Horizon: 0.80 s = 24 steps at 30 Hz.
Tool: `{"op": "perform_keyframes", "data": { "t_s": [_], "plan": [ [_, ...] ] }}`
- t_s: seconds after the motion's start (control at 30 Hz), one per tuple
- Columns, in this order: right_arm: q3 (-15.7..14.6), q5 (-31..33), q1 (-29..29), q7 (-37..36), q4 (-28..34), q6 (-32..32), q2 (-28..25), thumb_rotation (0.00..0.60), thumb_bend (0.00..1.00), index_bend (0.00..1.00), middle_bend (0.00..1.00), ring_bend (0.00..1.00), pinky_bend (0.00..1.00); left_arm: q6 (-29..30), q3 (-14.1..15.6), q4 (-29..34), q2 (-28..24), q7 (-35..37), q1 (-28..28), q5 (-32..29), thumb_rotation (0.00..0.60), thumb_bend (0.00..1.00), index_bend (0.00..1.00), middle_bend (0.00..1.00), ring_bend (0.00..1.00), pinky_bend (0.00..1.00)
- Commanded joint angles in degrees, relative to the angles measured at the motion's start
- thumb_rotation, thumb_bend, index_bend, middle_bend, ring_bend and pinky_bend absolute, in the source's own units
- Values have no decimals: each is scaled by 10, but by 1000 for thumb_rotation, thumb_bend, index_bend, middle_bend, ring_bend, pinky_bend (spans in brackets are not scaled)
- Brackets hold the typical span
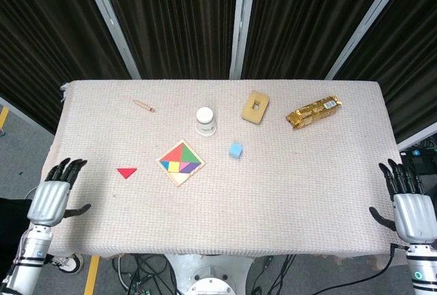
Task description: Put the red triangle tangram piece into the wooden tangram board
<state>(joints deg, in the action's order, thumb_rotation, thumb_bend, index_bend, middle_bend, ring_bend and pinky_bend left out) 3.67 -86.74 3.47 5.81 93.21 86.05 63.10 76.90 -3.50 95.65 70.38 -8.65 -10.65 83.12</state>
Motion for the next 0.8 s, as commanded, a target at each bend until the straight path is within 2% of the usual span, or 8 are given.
{"op": "perform_keyframes", "data": {
  "t_s": [0.03,0.37,0.8],
  "plan": [
    [0,-2,0,0,3,2,-4,600,91,0,0,0,0,-49,-10,-22,21,2,-34,-18,600,60,124,98,25,158],
    [2,1,-3,3,10,7,-12,600,95,0,0,0,0,-148,-27,-110,69,8,-109,-43,600,60,124,98,25,157],
    [6,5,-1,5,8,5,-9,600,96,0,0,0,0,-219,-37,-165,107,38,-158,-85,600,61,144,111,25,158]
  ]
}}
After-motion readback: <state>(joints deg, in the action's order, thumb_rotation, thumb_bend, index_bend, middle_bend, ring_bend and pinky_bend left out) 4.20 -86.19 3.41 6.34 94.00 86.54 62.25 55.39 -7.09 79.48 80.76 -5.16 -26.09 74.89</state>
